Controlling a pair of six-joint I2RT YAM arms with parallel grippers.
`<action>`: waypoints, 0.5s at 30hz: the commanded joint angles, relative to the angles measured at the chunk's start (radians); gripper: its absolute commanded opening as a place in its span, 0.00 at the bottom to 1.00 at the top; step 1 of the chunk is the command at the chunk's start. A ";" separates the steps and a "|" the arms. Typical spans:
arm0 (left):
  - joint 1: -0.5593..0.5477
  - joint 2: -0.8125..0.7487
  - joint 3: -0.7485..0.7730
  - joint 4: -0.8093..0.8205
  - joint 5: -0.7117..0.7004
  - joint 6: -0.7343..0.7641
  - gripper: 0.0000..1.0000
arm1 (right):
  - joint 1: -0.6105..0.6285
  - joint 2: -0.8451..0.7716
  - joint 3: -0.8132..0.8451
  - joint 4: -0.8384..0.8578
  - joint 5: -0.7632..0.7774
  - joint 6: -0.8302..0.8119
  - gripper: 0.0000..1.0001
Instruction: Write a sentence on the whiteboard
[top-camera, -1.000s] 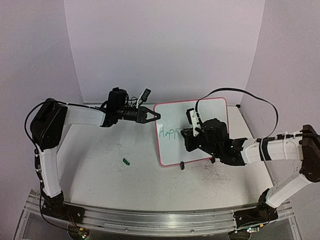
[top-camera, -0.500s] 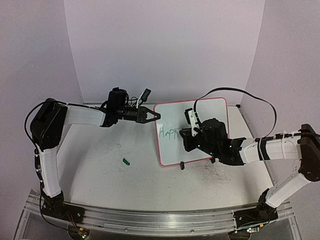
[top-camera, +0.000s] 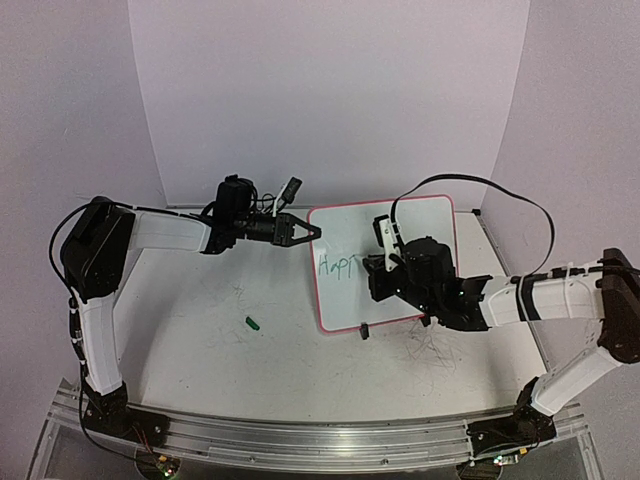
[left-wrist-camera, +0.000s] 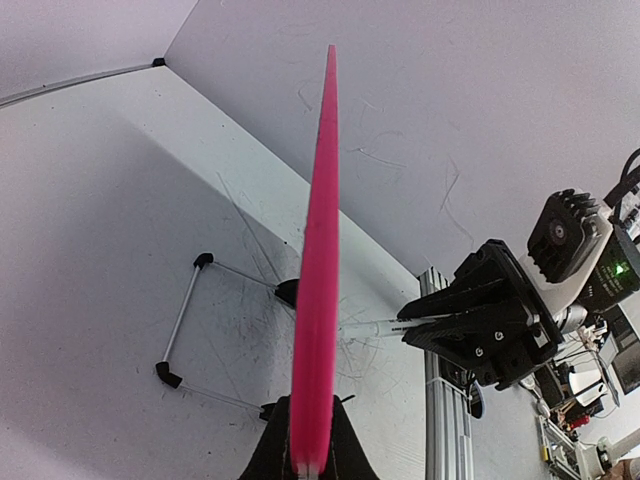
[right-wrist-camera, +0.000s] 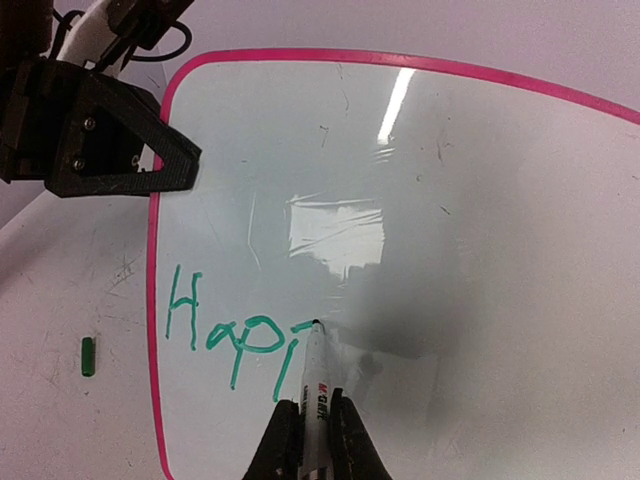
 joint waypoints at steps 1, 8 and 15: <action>-0.032 -0.004 -0.010 -0.018 -0.005 0.026 0.00 | -0.008 -0.033 -0.013 -0.023 0.060 0.020 0.00; -0.033 -0.001 -0.007 -0.019 -0.003 0.025 0.00 | -0.007 -0.048 -0.035 -0.034 0.033 0.027 0.00; -0.034 -0.001 -0.006 -0.018 -0.004 0.024 0.00 | -0.005 -0.035 -0.036 -0.029 -0.024 0.020 0.00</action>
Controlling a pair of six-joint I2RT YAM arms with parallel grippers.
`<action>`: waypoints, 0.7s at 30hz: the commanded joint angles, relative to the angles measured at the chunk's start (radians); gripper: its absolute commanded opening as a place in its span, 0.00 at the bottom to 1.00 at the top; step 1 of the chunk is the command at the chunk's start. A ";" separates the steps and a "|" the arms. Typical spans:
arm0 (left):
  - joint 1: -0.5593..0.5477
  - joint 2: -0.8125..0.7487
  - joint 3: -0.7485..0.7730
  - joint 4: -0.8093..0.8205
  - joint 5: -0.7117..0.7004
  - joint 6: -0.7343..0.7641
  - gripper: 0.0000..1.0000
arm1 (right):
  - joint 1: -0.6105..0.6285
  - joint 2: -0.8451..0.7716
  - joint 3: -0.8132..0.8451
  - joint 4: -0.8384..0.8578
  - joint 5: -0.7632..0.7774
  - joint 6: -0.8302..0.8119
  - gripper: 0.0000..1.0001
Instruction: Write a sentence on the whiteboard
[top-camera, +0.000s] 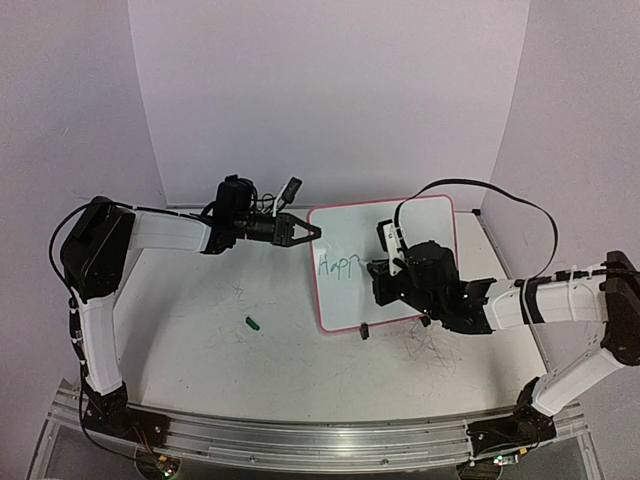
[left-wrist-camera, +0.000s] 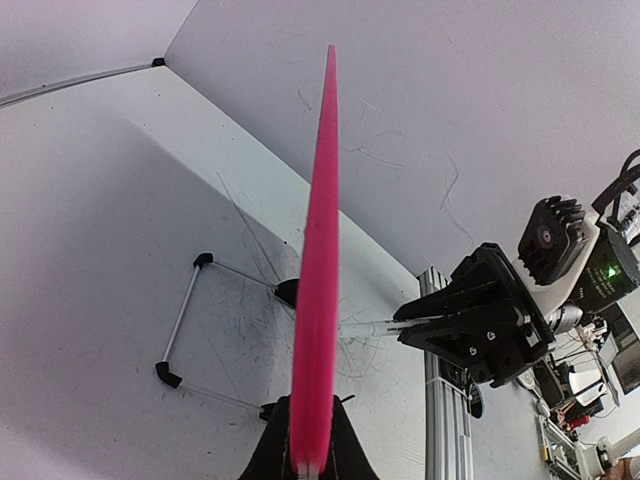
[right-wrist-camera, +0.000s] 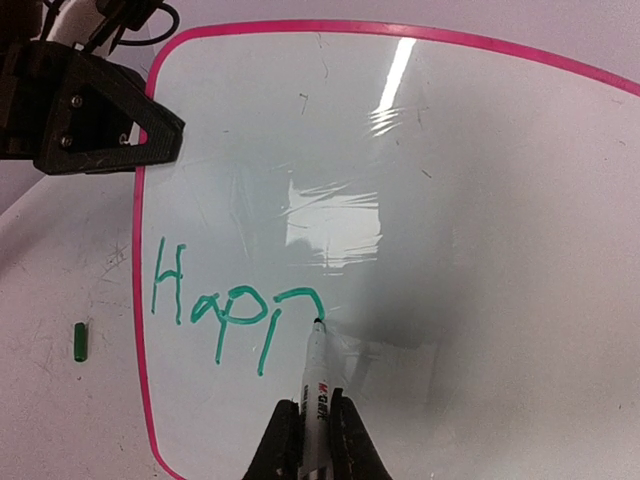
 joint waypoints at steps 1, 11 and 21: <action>-0.034 0.000 -0.006 -0.018 -0.004 0.023 0.00 | -0.004 -0.001 0.004 -0.003 -0.032 0.004 0.00; -0.034 -0.006 -0.011 -0.018 -0.004 0.026 0.00 | -0.005 0.055 0.052 0.027 -0.043 0.004 0.00; -0.034 -0.009 -0.018 -0.018 -0.011 0.036 0.00 | -0.014 -0.111 -0.079 0.060 -0.053 -0.056 0.00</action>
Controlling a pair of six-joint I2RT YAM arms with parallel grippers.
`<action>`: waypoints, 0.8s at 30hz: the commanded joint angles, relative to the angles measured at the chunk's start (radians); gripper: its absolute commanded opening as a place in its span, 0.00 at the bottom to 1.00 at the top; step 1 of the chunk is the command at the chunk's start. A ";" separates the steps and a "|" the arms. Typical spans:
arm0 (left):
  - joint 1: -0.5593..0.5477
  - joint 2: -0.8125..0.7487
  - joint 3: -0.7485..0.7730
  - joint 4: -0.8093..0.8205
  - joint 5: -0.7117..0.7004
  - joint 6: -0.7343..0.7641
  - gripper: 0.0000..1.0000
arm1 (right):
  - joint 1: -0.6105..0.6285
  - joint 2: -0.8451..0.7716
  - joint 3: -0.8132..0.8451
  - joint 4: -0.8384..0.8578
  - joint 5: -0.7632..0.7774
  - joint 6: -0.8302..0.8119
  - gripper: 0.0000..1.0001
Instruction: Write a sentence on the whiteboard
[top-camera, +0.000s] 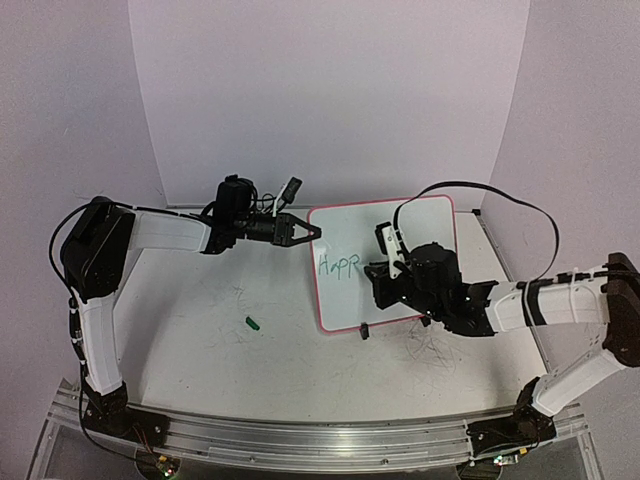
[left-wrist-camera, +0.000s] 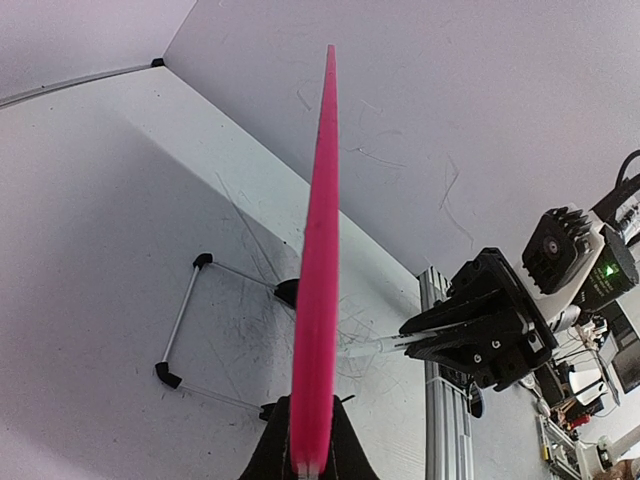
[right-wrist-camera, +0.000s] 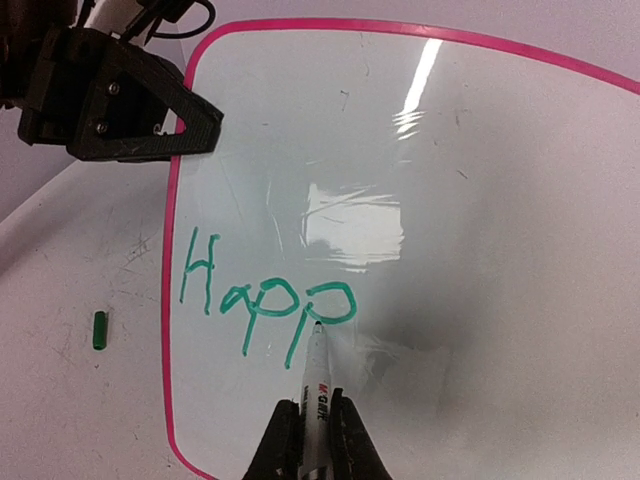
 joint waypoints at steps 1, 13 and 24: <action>-0.034 -0.008 -0.018 -0.019 -0.010 0.034 0.00 | -0.019 -0.118 -0.074 0.033 0.007 -0.032 0.00; -0.035 -0.024 -0.029 -0.019 -0.024 0.043 0.00 | -0.027 -0.142 -0.068 0.026 0.018 -0.073 0.00; -0.035 -0.020 -0.025 -0.019 -0.021 0.040 0.00 | -0.026 -0.115 -0.045 0.020 -0.016 -0.100 0.00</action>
